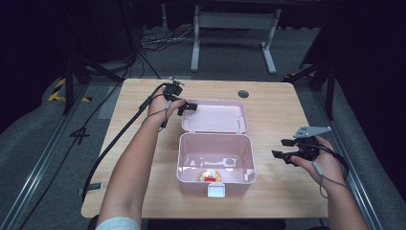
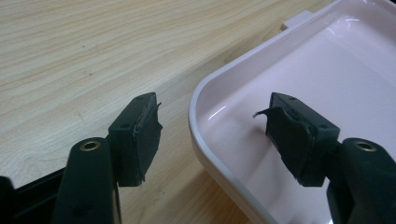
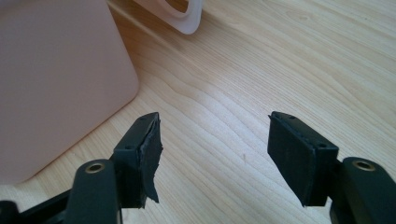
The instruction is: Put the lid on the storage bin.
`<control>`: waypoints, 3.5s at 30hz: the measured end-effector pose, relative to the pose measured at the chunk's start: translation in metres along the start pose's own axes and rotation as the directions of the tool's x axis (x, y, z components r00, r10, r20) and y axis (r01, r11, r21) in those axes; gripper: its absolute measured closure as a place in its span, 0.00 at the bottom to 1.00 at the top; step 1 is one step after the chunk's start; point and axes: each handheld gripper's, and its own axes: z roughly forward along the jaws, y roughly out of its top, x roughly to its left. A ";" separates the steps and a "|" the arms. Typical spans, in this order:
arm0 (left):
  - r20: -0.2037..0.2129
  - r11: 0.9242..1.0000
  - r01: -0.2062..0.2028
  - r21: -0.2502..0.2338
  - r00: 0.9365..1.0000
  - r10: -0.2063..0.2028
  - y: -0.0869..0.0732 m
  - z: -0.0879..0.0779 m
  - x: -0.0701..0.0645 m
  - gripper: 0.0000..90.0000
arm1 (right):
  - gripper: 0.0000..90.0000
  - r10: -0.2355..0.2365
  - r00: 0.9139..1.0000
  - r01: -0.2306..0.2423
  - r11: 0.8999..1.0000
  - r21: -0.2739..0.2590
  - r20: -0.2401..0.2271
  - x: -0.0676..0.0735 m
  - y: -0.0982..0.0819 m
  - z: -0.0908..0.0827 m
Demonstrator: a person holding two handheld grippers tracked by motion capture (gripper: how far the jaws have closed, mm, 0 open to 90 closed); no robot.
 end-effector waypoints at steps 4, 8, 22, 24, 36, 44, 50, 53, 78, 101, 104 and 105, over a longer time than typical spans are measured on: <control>0.042 1.000 0.014 0.014 0.999 -0.015 0.000 -0.001 0.000 0.49 | 0.40 -0.008 1.000 0.008 1.000 0.001 0.005 -0.001 0.000 -0.001; 0.052 1.000 0.021 0.014 0.998 -0.022 0.000 -0.001 -0.002 0.56 | 0.40 -0.009 1.000 0.009 1.000 -0.002 0.003 0.000 0.000 0.000; -0.007 0.994 -0.006 -0.108 1.000 0.005 0.008 -0.022 -0.010 0.77 | 0.40 -0.014 1.000 0.014 1.000 -0.004 0.008 -0.001 0.000 0.000; -0.014 0.991 -0.017 -0.132 1.000 0.015 0.011 -0.028 -0.013 0.78 | 0.40 -0.014 1.000 0.014 1.000 -0.006 0.008 0.000 0.000 0.000; -0.062 0.972 -0.111 -0.206 0.993 0.100 0.024 -0.058 -0.031 0.83 | 0.40 -0.015 1.000 0.015 1.000 -0.006 0.007 0.001 0.001 0.001; -0.096 0.960 -0.153 -0.234 0.986 0.133 0.024 -0.070 -0.040 0.83 | 0.41 -0.015 1.000 0.015 1.000 -0.013 0.008 0.002 0.001 -0.001; -0.114 0.946 -0.189 -0.262 0.980 0.164 0.024 -0.080 -0.049 0.83 | 0.46 -0.010 1.000 0.010 0.999 -0.051 0.007 0.005 0.005 -0.005; -0.120 0.938 -0.205 -0.278 0.977 0.178 0.024 -0.086 -0.054 0.83 | 0.47 -0.006 1.000 0.006 0.998 -0.058 0.002 0.006 0.006 -0.006; -0.182 0.883 -0.278 -0.379 0.958 0.224 0.008 -0.127 -0.099 0.81 | 0.48 -0.022 1.000 0.020 0.996 -0.092 -0.020 0.008 0.022 -0.008; -0.208 0.832 -0.276 -0.482 0.958 0.197 -0.023 -0.144 -0.128 0.79 | 0.50 -0.030 0.999 0.027 0.992 -0.124 -0.018 0.014 0.025 -0.018; -0.209 0.828 -0.291 -0.480 0.954 0.214 -0.028 -0.148 -0.133 0.78 | 0.52 -0.034 0.999 0.031 0.991 -0.127 -0.027 0.018 0.027 -0.019; -0.209 0.828 -0.291 -0.480 0.954 0.214 -0.028 -0.148 -0.133 0.77 | 0.52 -0.034 0.999 0.031 0.991 -0.127 -0.027 0.018 0.027 -0.019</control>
